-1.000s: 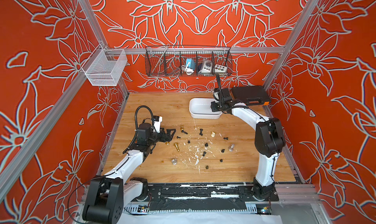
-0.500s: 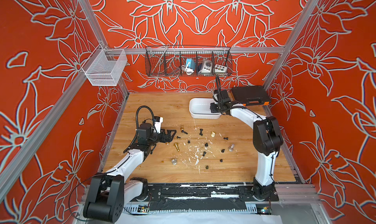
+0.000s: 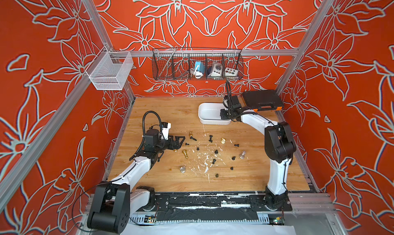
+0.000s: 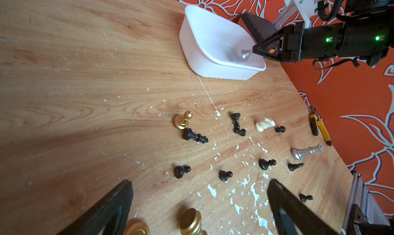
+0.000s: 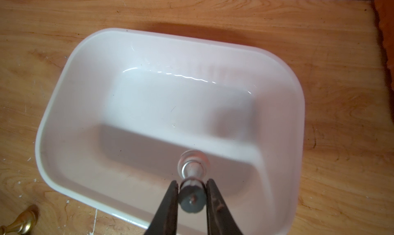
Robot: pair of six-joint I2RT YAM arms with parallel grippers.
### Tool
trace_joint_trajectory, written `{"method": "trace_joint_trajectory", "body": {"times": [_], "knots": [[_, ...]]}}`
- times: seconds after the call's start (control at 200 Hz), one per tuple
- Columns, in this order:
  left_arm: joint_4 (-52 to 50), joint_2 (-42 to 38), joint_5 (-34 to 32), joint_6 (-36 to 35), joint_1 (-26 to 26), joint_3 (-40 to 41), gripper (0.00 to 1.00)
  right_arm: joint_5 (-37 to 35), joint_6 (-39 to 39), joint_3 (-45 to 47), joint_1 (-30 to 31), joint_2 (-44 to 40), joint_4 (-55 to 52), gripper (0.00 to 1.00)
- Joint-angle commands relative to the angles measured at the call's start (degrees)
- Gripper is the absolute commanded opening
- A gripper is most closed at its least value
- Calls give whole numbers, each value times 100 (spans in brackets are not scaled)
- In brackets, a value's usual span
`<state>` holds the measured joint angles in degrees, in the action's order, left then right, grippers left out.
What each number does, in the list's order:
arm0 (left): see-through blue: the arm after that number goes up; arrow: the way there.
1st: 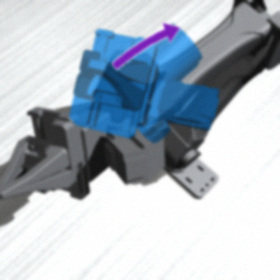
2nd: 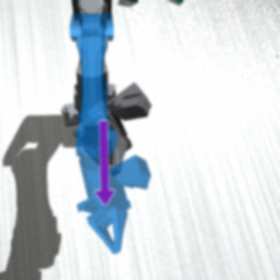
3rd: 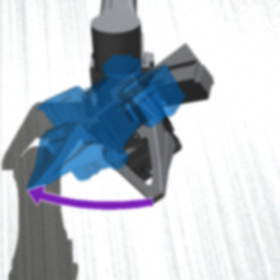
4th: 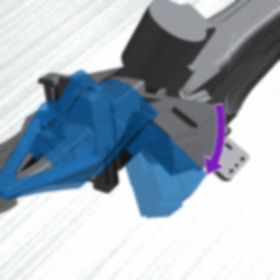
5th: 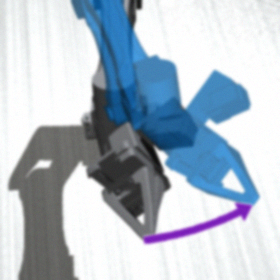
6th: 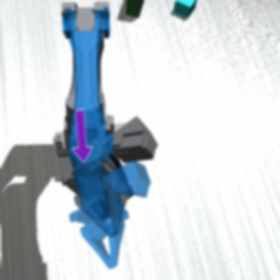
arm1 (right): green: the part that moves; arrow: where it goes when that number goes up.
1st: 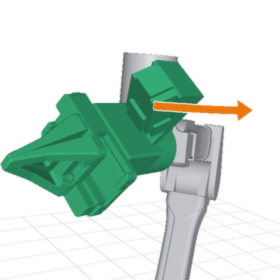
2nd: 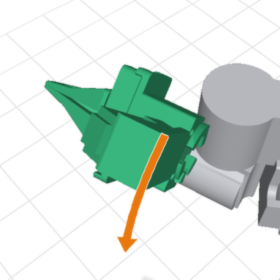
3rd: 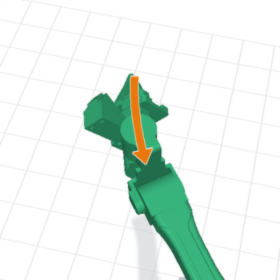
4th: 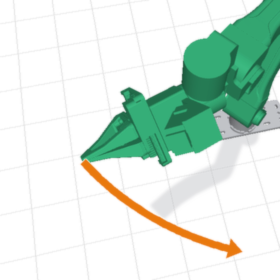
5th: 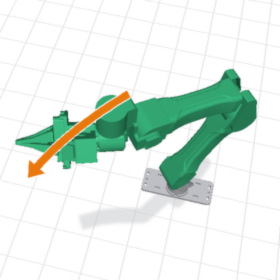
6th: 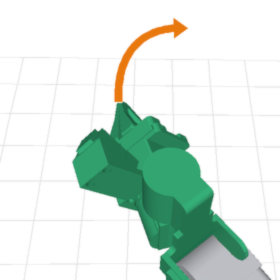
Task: Put the chess pieces into the storage box
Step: Place the chess piece in the storage box.
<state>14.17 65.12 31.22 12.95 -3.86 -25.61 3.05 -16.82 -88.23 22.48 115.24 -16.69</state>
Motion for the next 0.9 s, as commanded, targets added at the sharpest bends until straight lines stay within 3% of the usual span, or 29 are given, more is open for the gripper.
{"method": "trace_joint_trajectory", "body": {"times": [0.0,0.475,0.891], "knots": [[-20,-8,87,6,-27,-27,98,-38,-58,91,-7,47,53,29],[-269,39,-68,-5,-26,-78,98,107,2,242,-10,-378,139,36],[-956,121,-760,-179,-65,-311,87,518,198,431,-7,-979,64,37]]}}
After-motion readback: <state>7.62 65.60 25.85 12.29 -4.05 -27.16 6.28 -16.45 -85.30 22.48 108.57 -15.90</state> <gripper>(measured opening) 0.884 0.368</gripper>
